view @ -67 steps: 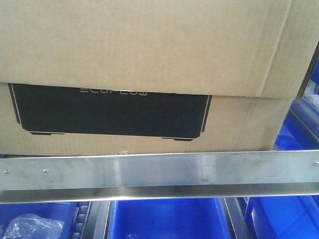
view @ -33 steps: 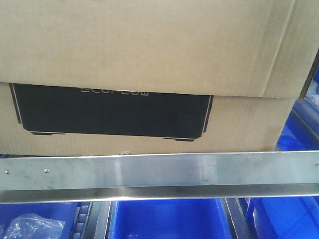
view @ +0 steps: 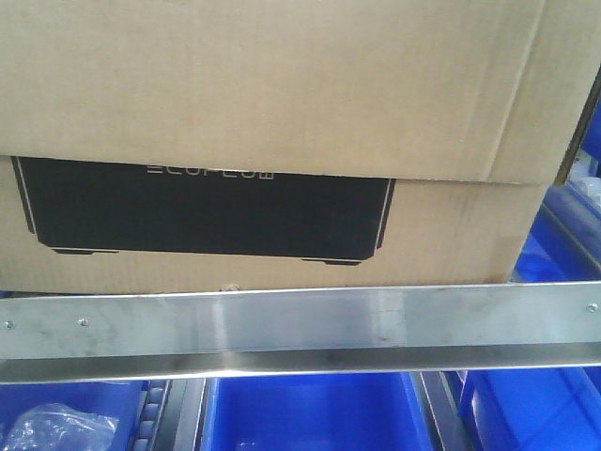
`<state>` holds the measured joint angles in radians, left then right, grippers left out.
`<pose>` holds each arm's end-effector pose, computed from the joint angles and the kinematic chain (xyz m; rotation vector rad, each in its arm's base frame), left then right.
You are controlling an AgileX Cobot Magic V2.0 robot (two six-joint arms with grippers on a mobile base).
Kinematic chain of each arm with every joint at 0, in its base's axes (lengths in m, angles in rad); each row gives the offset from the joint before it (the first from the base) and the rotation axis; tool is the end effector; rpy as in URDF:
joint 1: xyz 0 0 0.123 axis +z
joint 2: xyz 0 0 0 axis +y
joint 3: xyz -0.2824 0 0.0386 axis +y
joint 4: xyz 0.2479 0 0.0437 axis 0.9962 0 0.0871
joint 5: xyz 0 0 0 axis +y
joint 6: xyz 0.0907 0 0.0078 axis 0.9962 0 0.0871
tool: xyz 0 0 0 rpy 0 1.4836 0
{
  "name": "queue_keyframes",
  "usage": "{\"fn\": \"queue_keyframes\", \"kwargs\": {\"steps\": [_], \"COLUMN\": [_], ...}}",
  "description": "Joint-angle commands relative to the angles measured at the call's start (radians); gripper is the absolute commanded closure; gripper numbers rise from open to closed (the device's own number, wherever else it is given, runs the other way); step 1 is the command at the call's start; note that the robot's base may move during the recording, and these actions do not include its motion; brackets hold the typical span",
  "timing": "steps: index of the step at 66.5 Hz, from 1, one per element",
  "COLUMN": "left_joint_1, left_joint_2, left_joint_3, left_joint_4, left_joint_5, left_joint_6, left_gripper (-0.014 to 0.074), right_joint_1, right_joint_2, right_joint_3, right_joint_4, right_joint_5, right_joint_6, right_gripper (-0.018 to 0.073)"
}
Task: Grab box from left shelf to table start
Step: 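Close both grippers on the box side walls and pull it off the shelf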
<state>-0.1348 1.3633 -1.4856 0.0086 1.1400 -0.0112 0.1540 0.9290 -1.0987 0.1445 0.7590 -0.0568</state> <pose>0.2722 -0.0362 0.4078 0.1558 2.4971 -0.0493 0.1749 0.0363 0.4140 -0.1705 2.0658 0.2270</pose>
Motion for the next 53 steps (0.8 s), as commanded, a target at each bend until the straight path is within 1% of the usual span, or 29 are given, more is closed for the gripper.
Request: {"fn": "queue_keyframes", "kwargs": {"steps": [1, 9, 14, 27, 41, 44, 47, 50, 53], "left_joint_1": [-0.003, -0.003, -0.003, -0.003, -0.003, -0.003, -0.003, -0.003, -0.003], "left_joint_2": [-0.031, -0.031, -0.031, -0.026, 0.004, 0.006, 0.007, 0.007, 0.007], "left_joint_3": [-0.033, -0.033, -0.033, -0.033, -0.033, -0.033, -0.033, -0.033, -0.033], "left_joint_4": [0.001, 0.001, 0.001, 0.001, 0.003, 0.003, 0.003, 0.003, 0.003], "left_joint_5": [-0.056, -0.066, -0.071, -0.079, -0.079, -0.078, -0.078, -0.078, -0.078], "left_joint_6": [-0.006, -0.006, -0.006, -0.006, -0.006, -0.006, -0.006, -0.006, -0.006], "left_gripper": [0.0279, 0.0279, 0.0279, 0.0279, 0.0279, 0.0281, 0.0295, 0.0330, 0.0384], "right_joint_1": [0.004, 0.003, 0.003, 0.003, 0.003, 0.003, 0.003, 0.003, 0.003], "right_joint_2": [0.099, 0.243, 0.311, 0.458, 0.567, 0.573, 0.575, 0.574, 0.573], "right_joint_3": [-0.111, -0.222, -0.260, -0.301, -0.303, -0.303, -0.303, -0.303, -0.304], "right_joint_4": [0.010, 0.009, 0.005, 0.000, -0.036, -0.038, -0.040, -0.043, -0.043], "right_joint_5": [-0.028, 0.004, 0.008, 0.002, 0.000, -0.001, -0.001, -0.008, -0.014], "right_joint_6": [-0.008, 0.057, 0.057, 0.057, 0.057, 0.057, 0.057, 0.057, 0.057], "right_gripper": [0.0021, 0.0021, 0.0021, 0.0021, 0.0030, 0.0059, 0.0120, 0.0196, 0.0287]}}
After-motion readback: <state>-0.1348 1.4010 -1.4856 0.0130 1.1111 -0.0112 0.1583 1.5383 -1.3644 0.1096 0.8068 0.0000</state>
